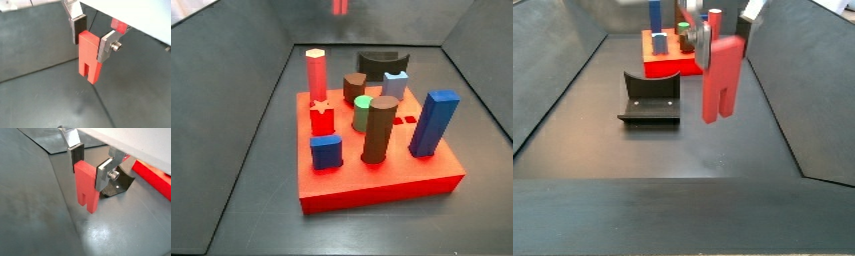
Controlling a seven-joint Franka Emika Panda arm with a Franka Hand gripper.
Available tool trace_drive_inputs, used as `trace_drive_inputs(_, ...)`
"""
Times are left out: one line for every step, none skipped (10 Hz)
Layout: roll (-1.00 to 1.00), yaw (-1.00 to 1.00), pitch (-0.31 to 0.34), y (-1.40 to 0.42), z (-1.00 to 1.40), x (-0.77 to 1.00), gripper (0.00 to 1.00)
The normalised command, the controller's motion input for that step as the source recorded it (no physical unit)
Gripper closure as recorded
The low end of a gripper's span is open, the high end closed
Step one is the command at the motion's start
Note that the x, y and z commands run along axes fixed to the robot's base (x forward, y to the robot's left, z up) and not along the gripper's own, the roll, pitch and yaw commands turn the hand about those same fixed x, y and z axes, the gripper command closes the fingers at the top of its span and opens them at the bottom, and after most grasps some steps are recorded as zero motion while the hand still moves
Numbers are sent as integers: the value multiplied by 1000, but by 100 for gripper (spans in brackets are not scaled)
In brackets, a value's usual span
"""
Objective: Pick up the double-square object. Move up. Move to above the board. Insert the double-square object.
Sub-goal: Move to above the board.
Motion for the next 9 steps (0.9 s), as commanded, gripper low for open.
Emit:
trace_drive_inputs(-51,-37,104,397,1000,25,100)
trace_drive_inputs(-33,-36,86,358,1000,21,100)
trace_drive_inputs(-25,-33,84,323,1000,21,100)
trace_drive_inputs(-18,-31,91,271,1000,23,100)
trace_drive_inputs(-21,-31,93,202,902,20,100)
trace_drive_inputs(-21,-33,89,118,686,13,100)
trace_drive_inputs(-24,-33,81,78,524,5,100)
trace_drive_inputs(-20,-29,80,49,308,5,100)
trace_drive_inputs(139,-1000,33,-1000,22,-22,100)
